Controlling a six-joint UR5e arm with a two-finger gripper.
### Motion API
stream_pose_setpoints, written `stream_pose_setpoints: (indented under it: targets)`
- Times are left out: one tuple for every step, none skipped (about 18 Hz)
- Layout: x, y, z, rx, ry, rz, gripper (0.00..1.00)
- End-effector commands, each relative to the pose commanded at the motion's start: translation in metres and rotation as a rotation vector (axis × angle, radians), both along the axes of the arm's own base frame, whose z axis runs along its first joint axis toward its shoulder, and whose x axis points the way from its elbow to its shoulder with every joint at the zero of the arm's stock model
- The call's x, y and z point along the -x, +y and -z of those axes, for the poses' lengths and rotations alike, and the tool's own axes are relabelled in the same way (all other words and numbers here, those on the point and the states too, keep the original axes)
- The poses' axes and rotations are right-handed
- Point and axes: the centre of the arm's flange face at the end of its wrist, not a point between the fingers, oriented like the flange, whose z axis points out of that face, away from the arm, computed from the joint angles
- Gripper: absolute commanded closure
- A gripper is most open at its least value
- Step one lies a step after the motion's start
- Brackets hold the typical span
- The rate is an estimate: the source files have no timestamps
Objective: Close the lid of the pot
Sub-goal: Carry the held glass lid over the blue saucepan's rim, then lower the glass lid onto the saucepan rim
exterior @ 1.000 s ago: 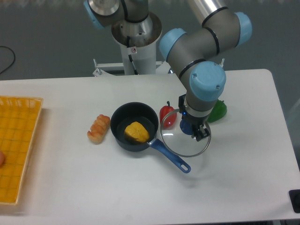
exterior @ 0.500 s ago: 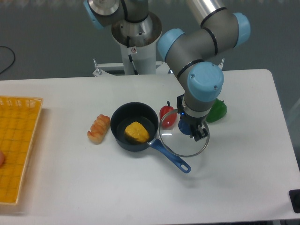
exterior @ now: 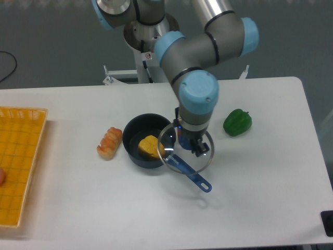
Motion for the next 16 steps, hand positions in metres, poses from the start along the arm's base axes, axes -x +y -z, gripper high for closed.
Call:
stream_pose_setpoints:
  targets:
    - [-0.004,-0.001,-0.003,-0.002,0.004,0.003,0.39]
    - [-0.010,-0.002,-0.003,0.000,0.002,0.009,0.39]
    - [-0.018,-0.001,0.000,0.005,-0.003,0.019,0.39]
    - [-0.024,0.000,0.001,0.007,-0.006,0.026,0.39]
    - [-0.029,0.004,0.002,0.010,-0.007,0.037,0.39]
    - [-0.037,0.007,0.003,0.014,-0.007,0.040,0.39]
    - [-0.045,0.013,0.003,0.018,-0.003,0.040,0.39]
    - [-0.050,0.016,0.003,0.028,0.007,0.035,0.39]
    - [-0.055,0.019,0.003,0.040,0.020,0.040,0.39]
    - [-0.061,0.023,0.006,0.051,0.024,0.048,0.39]
    - [-0.069,0.028,0.008,0.057,0.024,0.056,0.39]
    - [-0.077,0.029,0.013,0.065,0.021,0.056,0.39]
    - [-0.080,0.030,0.016,0.072,0.020,0.054,0.39]
    - [-0.082,0.030,0.017,0.076,0.021,0.058,0.39]
    - [-0.082,0.030,0.018,0.082,0.022,0.060,0.39]
    - [-0.082,0.029,0.020,0.091,0.025,0.061,0.39]
